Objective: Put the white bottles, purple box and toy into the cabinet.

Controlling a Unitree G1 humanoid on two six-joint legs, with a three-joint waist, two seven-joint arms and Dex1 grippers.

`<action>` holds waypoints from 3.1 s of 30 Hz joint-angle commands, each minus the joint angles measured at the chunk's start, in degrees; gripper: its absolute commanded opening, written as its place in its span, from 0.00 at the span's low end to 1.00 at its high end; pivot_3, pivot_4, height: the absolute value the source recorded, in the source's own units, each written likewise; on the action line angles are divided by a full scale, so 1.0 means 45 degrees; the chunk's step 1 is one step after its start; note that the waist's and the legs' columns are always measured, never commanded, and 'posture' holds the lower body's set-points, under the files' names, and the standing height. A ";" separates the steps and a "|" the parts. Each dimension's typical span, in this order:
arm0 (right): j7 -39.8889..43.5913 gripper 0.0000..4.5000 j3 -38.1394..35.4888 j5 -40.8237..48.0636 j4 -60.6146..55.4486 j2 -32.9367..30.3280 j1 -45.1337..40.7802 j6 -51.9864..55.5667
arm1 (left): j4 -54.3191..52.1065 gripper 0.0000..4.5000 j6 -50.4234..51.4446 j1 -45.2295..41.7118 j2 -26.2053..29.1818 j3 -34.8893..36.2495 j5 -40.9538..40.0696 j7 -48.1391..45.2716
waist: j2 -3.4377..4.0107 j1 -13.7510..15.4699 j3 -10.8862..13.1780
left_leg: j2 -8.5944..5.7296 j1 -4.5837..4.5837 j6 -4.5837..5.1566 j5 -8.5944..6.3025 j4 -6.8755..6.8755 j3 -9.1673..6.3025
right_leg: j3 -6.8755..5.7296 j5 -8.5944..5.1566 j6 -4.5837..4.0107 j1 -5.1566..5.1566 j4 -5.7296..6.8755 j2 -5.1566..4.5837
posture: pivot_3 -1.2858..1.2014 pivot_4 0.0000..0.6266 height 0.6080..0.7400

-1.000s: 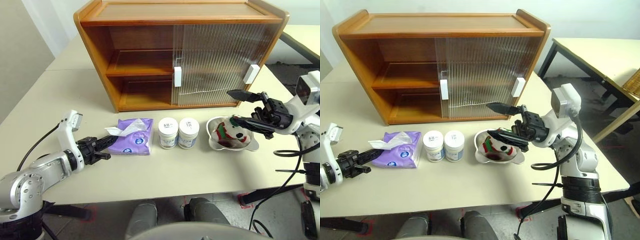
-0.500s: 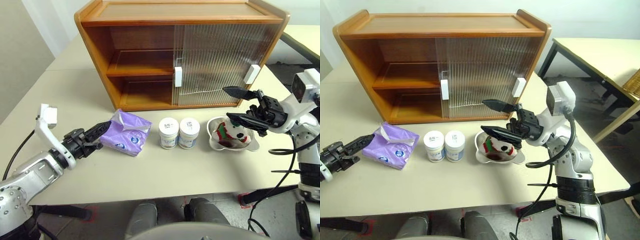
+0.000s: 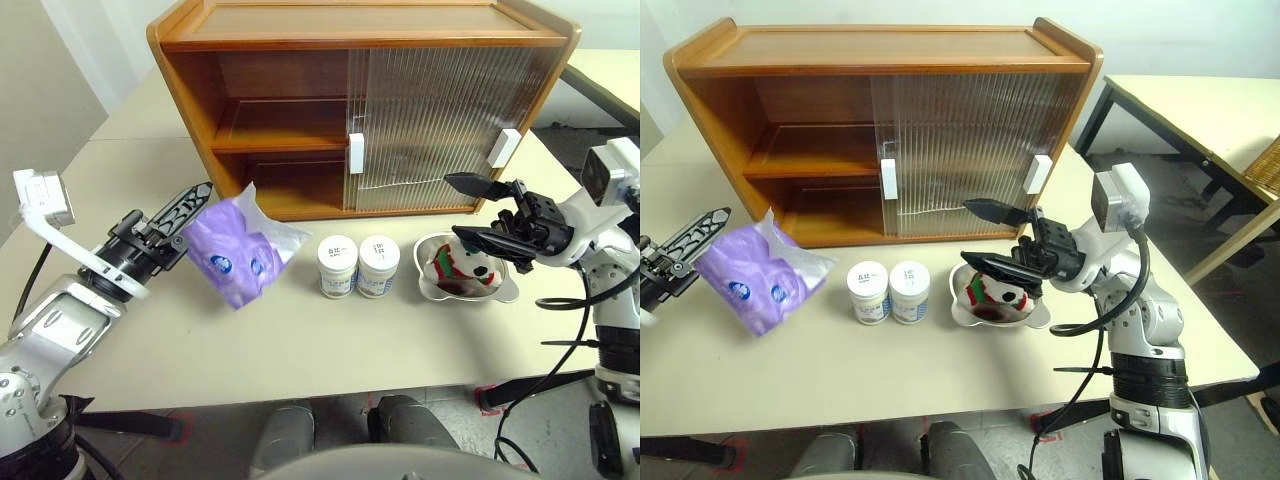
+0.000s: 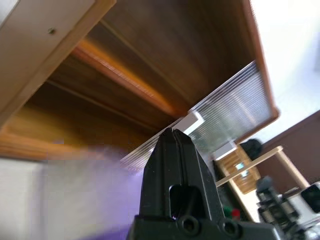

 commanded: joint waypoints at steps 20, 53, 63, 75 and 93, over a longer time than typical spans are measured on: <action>0.0429 1.00 0.0343 -0.0222 0.0265 0.0010 -0.0077 -0.0224 | 0.2426 0.52 0.2628 0.5652 0.6994 0.3845 0.3978 -0.6906 | 0.0016 -0.0152 0.0033 | 0.0070 -0.0092 -0.0057 -0.0090 -0.0059 -0.0044 | 0.0027 -0.0004 -0.0111 -0.0163 0.0005 0.0007 | 0.52 0.07 1.00; -0.0959 1.00 0.0366 0.0107 -0.1070 0.0007 0.0419 0.0106 | 0.8144 0.91 0.1476 0.0837 0.8963 -0.5902 1.3759 -1.5700 | -0.0002 -0.0386 -0.0008 | 0.0299 -0.0316 -0.0131 -0.0097 0.0001 -0.0002 | 0.0017 0.0119 -0.0270 -0.0430 0.0016 0.0180 | 0.49 0.08 1.00; -0.0642 1.00 0.0436 -0.0047 -0.0525 0.0042 0.0298 -0.0157 | 0.8652 0.21 0.1720 0.0192 0.7566 -0.5140 1.3371 -1.5921 | 0.0000 -0.0382 -0.0019 | 0.0293 -0.0316 -0.0103 -0.0063 0.0006 -0.0003 | 0.0021 0.0177 -0.0249 -0.0420 0.0013 0.0168 | 0.50 0.07 1.00; -0.0230 1.00 0.0364 -0.0081 -0.0147 0.0006 0.0339 -0.0402 | 0.7017 0.00 0.4042 0.0928 0.5480 -0.1244 1.1000 -1.4632 | -0.0007 -0.0421 -0.0028 | 0.0298 -0.0312 -0.0070 -0.0012 0.0002 0.0017 | 0.0022 0.0213 -0.0255 -0.0421 0.0013 0.0174 | 0.50 0.07 1.00; 0.0681 1.00 0.0397 -0.0194 0.0673 0.0119 0.0352 -0.0967 | 0.2612 0.00 0.6860 -0.2599 -0.0461 0.3092 0.6384 -0.3610 | -0.0028 -0.0314 -0.0005 | 0.0264 -0.0017 -0.0064 0.0065 0.0001 0.0059 | 0.0032 0.0162 -0.0068 -0.0092 0.0000 0.0182 | 0.51 0.07 1.00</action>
